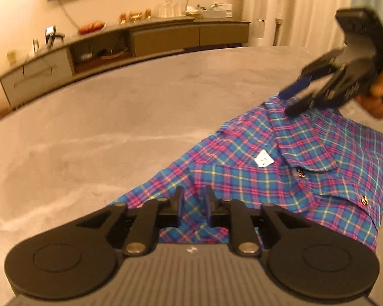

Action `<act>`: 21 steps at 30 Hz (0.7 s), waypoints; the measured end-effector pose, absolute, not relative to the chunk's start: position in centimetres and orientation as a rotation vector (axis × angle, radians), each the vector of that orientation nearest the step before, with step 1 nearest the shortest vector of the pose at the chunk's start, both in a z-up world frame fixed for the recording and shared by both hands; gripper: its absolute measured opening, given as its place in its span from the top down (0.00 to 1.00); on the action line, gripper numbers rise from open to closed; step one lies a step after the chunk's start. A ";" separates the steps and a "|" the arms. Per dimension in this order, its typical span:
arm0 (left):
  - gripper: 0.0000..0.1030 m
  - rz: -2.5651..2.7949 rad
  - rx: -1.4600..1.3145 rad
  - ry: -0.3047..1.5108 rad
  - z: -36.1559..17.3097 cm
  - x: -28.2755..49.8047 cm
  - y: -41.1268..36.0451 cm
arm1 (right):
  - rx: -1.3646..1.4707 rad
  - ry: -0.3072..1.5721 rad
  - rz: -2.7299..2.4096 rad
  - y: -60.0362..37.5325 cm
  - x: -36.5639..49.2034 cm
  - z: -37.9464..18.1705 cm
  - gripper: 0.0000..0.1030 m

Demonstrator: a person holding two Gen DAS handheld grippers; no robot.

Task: Fold clothes

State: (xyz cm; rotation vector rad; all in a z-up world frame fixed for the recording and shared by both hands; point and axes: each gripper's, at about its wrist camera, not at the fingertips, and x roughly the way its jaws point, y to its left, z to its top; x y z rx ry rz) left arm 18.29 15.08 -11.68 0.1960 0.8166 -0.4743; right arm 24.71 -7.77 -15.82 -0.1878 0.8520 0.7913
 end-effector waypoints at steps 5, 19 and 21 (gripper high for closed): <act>0.83 -0.450 0.137 0.878 -11.9 19.0 16.7 | -0.232 0.871 0.818 -5.8 24.9 -16.9 0.88; 0.89 -0.403 0.178 0.773 -8.2 17.1 16.5 | -0.039 0.855 0.613 -9.5 24.2 -17.6 0.94; 0.88 -0.482 0.209 0.699 -6.6 15.4 15.4 | -0.074 0.854 0.638 -9.5 24.4 -17.2 0.93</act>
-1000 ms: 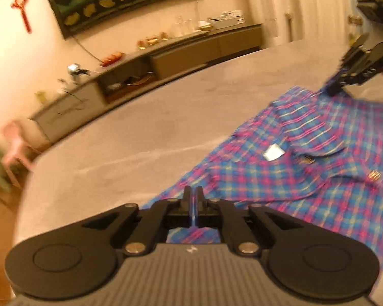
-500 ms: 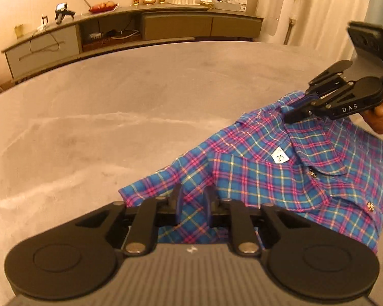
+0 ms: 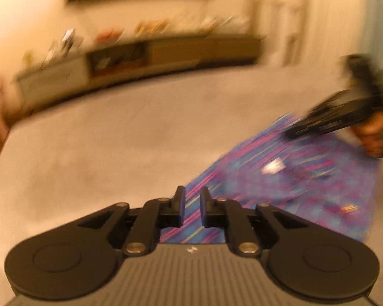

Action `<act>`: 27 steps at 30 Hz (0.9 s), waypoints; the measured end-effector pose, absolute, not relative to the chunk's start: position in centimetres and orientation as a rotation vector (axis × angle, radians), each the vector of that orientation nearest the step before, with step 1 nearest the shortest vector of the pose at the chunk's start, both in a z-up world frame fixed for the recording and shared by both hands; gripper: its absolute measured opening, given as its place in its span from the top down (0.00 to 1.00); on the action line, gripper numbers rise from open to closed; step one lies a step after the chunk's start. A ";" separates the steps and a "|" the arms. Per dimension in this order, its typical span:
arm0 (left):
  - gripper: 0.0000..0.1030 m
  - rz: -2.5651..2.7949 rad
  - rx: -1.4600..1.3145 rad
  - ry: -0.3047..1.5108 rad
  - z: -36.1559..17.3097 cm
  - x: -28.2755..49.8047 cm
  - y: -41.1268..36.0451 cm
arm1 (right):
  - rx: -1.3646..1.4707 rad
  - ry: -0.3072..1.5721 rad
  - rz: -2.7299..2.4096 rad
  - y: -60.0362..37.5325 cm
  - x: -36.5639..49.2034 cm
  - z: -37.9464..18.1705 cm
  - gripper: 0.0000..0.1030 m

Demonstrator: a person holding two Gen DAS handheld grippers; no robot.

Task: Fold clothes

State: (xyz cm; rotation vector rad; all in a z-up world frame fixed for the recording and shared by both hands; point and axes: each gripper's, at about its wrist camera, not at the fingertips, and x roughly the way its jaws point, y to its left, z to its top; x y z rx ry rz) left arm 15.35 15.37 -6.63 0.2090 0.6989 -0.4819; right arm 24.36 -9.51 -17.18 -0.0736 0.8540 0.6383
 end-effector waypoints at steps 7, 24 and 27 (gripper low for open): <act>0.84 -0.621 0.441 0.793 -10.7 13.6 9.5 | 0.011 0.719 0.609 -13.3 23.8 -12.7 0.92; 0.81 -0.551 0.416 0.748 -7.0 10.0 9.5 | -0.183 0.730 0.543 -14.5 17.3 -13.2 0.86; 0.81 -0.641 0.490 0.790 -8.2 7.8 7.8 | -0.268 0.784 0.694 -11.8 14.2 -14.4 0.83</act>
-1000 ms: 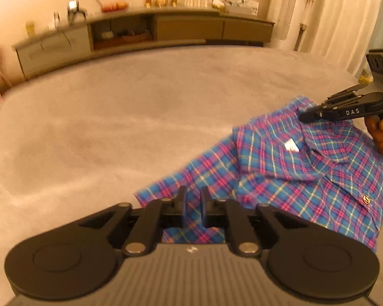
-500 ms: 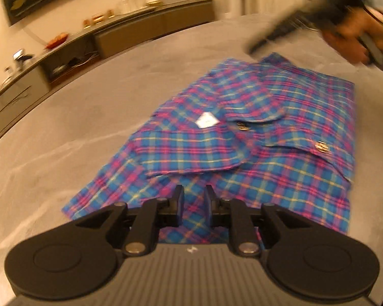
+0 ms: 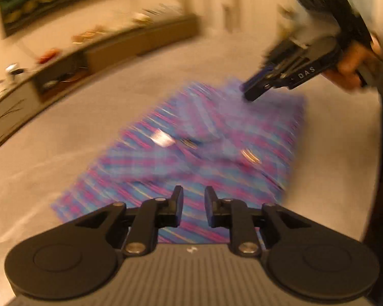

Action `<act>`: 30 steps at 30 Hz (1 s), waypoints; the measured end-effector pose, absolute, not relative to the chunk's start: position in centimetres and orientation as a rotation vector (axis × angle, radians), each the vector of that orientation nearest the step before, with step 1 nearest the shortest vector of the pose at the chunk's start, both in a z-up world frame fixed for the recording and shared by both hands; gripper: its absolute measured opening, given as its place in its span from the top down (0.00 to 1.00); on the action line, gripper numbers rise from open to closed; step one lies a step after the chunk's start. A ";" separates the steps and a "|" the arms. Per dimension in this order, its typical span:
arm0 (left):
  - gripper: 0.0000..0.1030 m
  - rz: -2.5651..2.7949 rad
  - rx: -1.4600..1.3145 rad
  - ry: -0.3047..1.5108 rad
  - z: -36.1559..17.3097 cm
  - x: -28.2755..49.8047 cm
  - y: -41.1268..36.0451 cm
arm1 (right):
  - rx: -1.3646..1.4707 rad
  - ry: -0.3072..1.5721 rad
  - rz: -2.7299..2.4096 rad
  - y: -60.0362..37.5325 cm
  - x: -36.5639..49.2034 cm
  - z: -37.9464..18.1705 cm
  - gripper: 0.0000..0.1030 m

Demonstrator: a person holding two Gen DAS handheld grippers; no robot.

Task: Fold clothes

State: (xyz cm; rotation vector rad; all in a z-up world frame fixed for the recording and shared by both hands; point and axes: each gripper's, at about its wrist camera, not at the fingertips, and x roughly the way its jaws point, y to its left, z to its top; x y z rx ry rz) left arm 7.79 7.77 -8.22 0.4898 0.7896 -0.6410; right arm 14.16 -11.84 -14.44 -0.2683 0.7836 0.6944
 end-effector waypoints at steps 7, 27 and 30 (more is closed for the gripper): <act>0.74 -0.394 0.603 0.775 -10.1 8.2 9.1 | -0.339 0.830 0.547 -13.4 14.9 -17.3 0.76; 0.64 -0.553 0.545 0.801 -10.3 8.3 9.0 | -0.305 0.763 0.515 -14.1 12.2 -17.5 0.53; 0.66 -0.581 0.465 0.770 -8.7 8.1 8.6 | -0.286 0.757 0.412 -14.9 12.9 -17.6 0.54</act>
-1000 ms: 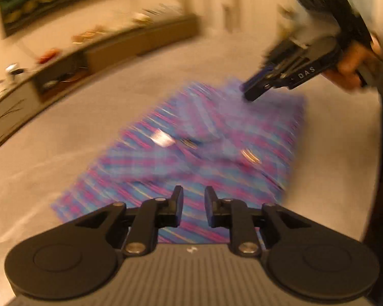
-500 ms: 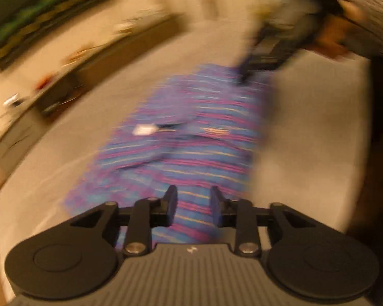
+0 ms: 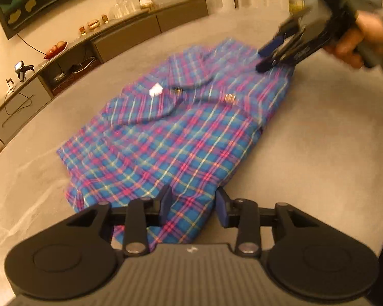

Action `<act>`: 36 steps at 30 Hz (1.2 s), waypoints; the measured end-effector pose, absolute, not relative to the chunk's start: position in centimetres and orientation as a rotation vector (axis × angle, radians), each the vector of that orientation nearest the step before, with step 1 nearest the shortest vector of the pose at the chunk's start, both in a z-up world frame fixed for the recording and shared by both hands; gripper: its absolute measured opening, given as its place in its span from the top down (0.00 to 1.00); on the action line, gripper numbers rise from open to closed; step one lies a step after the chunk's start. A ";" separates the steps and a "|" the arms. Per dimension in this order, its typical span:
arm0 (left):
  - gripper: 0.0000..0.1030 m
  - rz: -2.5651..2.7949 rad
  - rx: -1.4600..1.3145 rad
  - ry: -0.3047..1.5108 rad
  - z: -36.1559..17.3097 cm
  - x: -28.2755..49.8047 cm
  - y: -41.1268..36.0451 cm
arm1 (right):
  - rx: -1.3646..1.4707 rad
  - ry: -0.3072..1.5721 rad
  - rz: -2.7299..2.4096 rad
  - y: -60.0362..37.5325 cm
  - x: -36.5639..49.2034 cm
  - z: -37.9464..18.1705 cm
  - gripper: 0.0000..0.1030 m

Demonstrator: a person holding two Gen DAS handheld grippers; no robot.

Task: Fold clothes

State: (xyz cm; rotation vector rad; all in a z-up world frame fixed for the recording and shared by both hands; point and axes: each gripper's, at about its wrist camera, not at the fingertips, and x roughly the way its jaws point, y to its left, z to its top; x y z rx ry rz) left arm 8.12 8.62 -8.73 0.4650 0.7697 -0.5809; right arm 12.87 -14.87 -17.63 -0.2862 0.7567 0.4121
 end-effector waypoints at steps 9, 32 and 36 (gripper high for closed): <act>0.61 -0.467 0.383 0.834 -10.9 11.7 7.7 | -0.177 0.719 0.560 -14.4 6.9 -16.4 0.55; 0.51 -0.101 0.182 0.817 -9.2 16.4 10.4 | -0.089 0.734 0.178 -18.3 7.7 -17.7 0.41; 0.18 -0.116 0.075 0.734 -6.3 14.1 9.4 | -0.095 0.682 0.123 -19.4 4.6 -15.7 0.19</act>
